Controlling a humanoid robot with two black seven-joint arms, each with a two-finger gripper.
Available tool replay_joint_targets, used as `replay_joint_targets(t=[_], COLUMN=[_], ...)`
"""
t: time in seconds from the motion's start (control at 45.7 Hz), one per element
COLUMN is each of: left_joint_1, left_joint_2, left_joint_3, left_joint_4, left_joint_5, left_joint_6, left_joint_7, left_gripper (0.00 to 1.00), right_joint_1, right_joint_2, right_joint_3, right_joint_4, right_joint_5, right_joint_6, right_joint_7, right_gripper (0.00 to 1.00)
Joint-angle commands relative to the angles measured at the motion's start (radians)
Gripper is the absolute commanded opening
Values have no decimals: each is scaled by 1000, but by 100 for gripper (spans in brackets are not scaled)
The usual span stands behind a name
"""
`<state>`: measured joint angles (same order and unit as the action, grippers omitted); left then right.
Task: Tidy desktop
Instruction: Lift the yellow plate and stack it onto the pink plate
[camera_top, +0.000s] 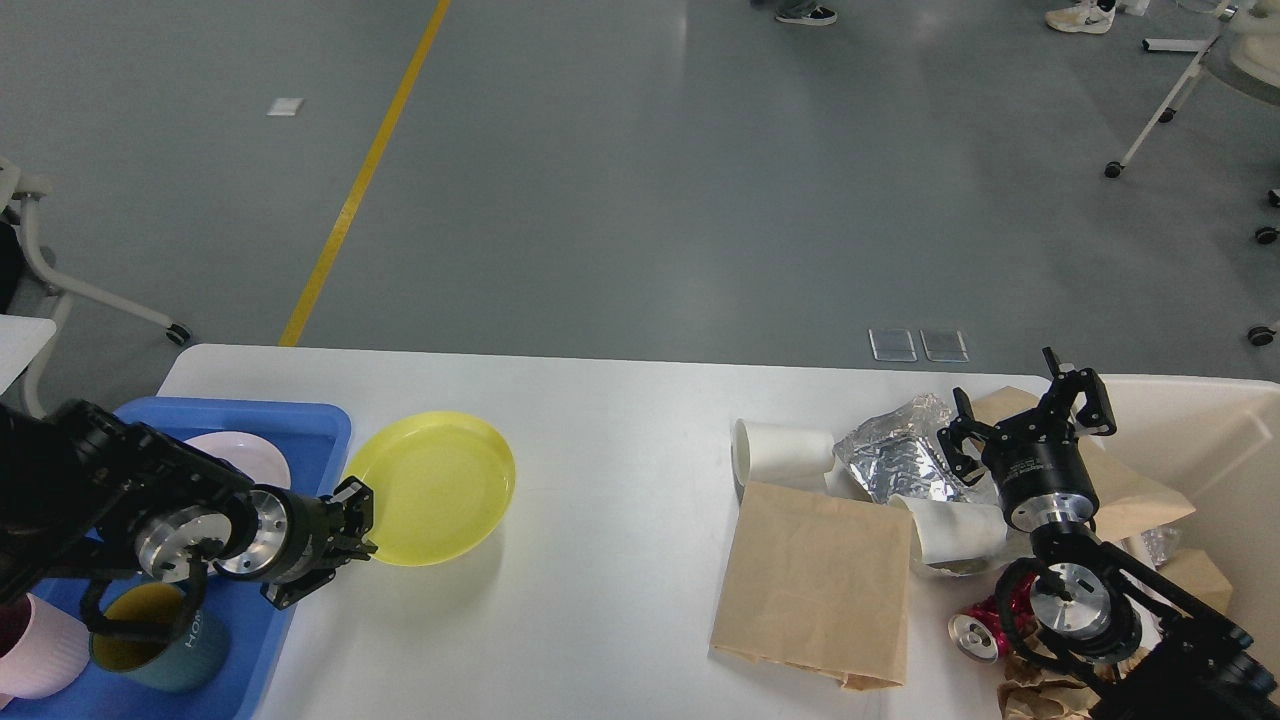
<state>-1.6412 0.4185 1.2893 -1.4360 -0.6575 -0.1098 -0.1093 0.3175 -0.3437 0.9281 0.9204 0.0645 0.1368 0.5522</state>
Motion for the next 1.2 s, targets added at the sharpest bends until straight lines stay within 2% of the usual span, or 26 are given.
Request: replay_joint_targets(t=[0.0,0.153,0.284,0.35,0.438,0.547,0.635,0.766,0.875,1.007,1.182], left_joint_1=[-234,-514,-721,-769,-755,-698,-632,-502,-347,-152,139], left_joint_2=[20,8,-15,-21,-17,23,106,224,310,368,385], left_joint_3=[116,223,294,333,343,377,387,395,367,265,55], left_joint_4=[-121,-239,-296,-293,-273,-228,-158,-3,164,345,567], left_joint_5=[6,24,44,50,56,105,148,214,240,246,246], left_joint_6=[-71,-158,-316,-404,-412,-432,-450,-475,-501,-505,-487], left_joint_7=[6,25,40,42,43,37,39,43,43,48,103], left_gripper=[0,0,0,0,0,0,0,0,0,0,0], right_joint_1=[0,0,0,0,0,0,0,0,0,0,0], right_joint_2=[0,-1,-1,-1,-1,-1,-1,-1,-1,-1,-1], right_joint_3=[0,0,0,0,0,0,0,0,0,0,0], right_joint_4=[0,0,0,0,0,0,0,0,0,1,0], right_joint_5=[0,0,0,0,0,0,0,0,0,0,0], right_joint_6=[0,1,0,1,1,0,0,1,0,1,1], right_joint_7=[0,0,0,0,0,0,0,0,0,0,0], right_gripper=[100,100,100,100,100,100,100,100,100,100,100])
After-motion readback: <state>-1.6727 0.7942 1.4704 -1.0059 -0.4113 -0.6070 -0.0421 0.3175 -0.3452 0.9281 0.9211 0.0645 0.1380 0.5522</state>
